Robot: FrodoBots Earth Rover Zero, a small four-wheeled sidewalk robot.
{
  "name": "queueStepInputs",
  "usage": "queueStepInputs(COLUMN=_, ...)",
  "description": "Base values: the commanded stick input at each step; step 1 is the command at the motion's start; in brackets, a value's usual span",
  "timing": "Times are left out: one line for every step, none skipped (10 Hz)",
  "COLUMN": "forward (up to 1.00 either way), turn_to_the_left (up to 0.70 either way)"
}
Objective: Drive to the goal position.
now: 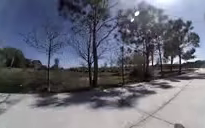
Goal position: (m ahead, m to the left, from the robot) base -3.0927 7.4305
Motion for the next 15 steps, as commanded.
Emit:
queueStepInputs(forward=0.0, turn_to_the_left=0.85)
queueStepInputs(forward=0.0, turn_to_the_left=0.85)
queueStepInputs(forward=0.0, turn_to_the_left=0.85)
queueStepInputs(forward=0.0, turn_to_the_left=0.85)
queueStepInputs(forward=0.0, turn_to_the_left=0.85)
queueStepInputs(forward=0.0, turn_to_the_left=0.85)
queueStepInputs(forward=0.0, turn_to_the_left=0.85)
queueStepInputs(forward=0.0, turn_to_the_left=0.85)
queueStepInputs(forward=0.0, turn_to_the_left=0.85)
queueStepInputs(forward=0.0, turn_to_the_left=0.85)
queueStepInputs(forward=0.0, turn_to_the_left=0.85)
queueStepInputs(forward=0.0, turn_to_the_left=0.85)
queueStepInputs(forward=0.0, turn_to_the_left=0.85)
queueStepInputs(forward=0.0, turn_to_the_left=0.85)
queueStepInputs(forward=0.0, turn_to_the_left=0.85)
